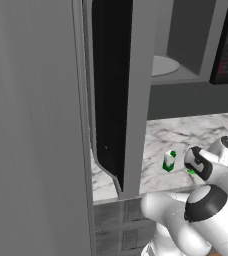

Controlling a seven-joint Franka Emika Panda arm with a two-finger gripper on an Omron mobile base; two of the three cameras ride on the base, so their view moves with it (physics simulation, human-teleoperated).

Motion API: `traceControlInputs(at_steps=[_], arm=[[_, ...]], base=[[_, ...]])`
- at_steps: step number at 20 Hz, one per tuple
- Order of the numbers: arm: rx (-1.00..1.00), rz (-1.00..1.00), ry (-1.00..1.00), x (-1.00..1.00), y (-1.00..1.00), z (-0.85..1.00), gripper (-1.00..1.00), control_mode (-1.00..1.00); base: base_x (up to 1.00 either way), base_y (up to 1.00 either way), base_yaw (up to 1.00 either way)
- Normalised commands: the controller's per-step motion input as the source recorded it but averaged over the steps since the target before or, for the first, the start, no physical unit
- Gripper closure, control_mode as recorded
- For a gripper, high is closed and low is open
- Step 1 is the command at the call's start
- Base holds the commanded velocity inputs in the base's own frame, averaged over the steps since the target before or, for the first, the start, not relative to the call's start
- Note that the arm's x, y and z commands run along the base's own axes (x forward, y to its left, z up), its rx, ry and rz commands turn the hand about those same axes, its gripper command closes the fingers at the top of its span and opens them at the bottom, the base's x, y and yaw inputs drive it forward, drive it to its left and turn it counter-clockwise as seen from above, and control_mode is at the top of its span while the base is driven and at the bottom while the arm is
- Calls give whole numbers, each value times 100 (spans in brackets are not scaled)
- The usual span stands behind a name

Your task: Pick the mug from the counter and place it inside the microwave. Then close the microwave.

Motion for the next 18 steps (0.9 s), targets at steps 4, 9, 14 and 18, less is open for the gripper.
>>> traceControlInputs(at_steps=[4,9,14,18], arm=[[0,0,0,0,0,0,-100,-100],[0,0,0,0,0,0,100,-100],[0,0,0,0,0,0,100,-100],[0,0,0,0,0,0,100,-100]], base=[[0,0,0],[0,0,0],[0,0,0],[0,0,0]])
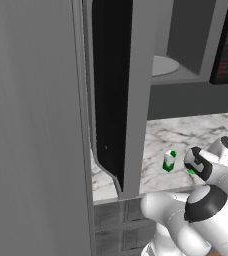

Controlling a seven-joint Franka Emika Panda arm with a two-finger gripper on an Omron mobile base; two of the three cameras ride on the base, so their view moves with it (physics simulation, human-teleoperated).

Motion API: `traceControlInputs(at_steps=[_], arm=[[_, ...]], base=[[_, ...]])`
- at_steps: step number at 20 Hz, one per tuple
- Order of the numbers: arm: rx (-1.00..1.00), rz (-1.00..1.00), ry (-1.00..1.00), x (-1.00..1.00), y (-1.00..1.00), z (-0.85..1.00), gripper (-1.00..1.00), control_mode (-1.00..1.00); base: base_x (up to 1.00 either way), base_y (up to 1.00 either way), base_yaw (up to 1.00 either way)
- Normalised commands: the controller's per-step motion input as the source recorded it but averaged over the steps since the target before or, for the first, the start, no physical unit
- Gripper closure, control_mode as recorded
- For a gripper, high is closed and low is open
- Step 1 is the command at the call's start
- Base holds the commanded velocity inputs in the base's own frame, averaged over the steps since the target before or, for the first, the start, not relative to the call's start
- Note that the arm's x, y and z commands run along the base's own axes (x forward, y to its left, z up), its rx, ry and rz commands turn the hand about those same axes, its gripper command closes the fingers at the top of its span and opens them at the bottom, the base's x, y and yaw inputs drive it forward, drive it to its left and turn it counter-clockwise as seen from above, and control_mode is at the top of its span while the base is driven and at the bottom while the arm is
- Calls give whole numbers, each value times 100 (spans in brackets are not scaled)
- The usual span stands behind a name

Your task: Pick the mug from the counter and place it inside the microwave. Then close the microwave.

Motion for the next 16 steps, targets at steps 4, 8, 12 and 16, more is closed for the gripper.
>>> traceControlInputs(at_steps=[4,8,12,16], arm=[[0,0,0,0,0,0,100,-100],[0,0,0,0,0,2,100,-100],[0,0,2,-5,0,44,100,-100],[0,0,0,-8,0,74,100,-100]], base=[[0,0,0],[0,0,0],[0,0,0],[0,0,0]])
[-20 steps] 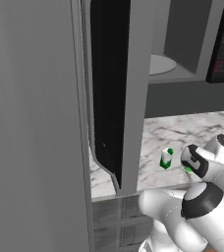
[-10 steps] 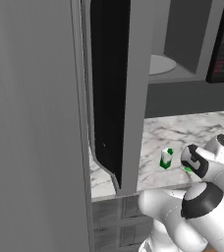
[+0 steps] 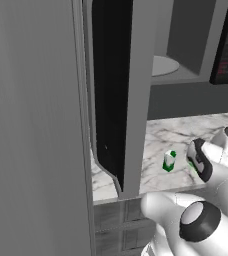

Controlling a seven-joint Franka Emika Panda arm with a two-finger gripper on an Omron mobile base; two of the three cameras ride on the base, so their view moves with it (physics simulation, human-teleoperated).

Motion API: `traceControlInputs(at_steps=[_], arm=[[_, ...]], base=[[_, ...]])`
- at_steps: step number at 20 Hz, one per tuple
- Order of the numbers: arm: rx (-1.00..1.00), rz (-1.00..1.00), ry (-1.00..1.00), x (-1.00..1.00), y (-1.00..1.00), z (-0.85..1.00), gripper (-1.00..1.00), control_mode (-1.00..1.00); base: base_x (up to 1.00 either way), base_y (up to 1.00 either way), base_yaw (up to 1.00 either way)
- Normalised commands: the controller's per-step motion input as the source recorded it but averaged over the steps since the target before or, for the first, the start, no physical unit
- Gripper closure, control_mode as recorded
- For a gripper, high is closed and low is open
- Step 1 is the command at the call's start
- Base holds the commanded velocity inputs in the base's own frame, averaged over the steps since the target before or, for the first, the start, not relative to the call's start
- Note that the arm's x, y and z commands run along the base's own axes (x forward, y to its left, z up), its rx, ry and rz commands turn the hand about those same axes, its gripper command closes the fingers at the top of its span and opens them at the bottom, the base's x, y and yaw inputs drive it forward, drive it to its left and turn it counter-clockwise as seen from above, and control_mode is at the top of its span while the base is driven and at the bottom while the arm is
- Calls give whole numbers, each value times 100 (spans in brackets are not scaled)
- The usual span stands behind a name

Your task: Pick the mug from the counter and place it inside the microwave. Then close the microwave.

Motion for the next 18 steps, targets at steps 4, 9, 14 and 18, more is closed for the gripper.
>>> traceControlInputs(at_steps=[4,9,14,18], arm=[[0,0,0,-21,0,89,100,-100],[0,0,0,-29,6,71,100,-100],[0,0,0,-14,27,57,100,-100],[0,0,0,-14,45,58,100,-100]], base=[[0,0,0],[0,0,0],[0,0,0],[0,0,0]])
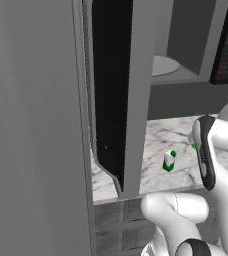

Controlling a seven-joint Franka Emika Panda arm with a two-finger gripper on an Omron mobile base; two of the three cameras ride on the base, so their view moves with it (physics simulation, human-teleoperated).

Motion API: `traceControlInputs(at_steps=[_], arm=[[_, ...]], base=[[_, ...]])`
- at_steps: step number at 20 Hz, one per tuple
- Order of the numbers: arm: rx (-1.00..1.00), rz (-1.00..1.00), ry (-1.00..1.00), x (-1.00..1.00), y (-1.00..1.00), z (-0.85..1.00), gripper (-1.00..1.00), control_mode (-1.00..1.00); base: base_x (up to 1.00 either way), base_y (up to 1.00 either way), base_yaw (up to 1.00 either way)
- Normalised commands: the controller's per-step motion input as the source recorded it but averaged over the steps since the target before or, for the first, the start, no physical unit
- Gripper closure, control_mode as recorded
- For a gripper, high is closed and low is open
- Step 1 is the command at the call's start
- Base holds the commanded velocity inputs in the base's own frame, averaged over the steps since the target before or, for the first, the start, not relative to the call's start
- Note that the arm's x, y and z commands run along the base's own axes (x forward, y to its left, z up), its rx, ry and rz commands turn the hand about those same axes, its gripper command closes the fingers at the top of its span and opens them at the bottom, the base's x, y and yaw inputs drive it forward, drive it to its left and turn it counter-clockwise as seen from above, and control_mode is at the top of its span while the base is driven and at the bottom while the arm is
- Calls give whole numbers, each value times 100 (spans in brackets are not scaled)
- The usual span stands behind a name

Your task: Pick the mug from the counter and place it inside the microwave. Then close the microwave.

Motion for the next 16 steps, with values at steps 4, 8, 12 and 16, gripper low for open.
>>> traceControlInputs(at_steps=[4,8,12,16], arm=[[0,0,0,-16,42,57,100,-100],[0,0,0,-35,36,60,100,-100],[0,0,-1,-41,35,60,100,-100],[0,0,-6,-22,35,67,100,-100]], base=[[0,0,0],[0,0,0],[0,0,0],[0,0,0]])
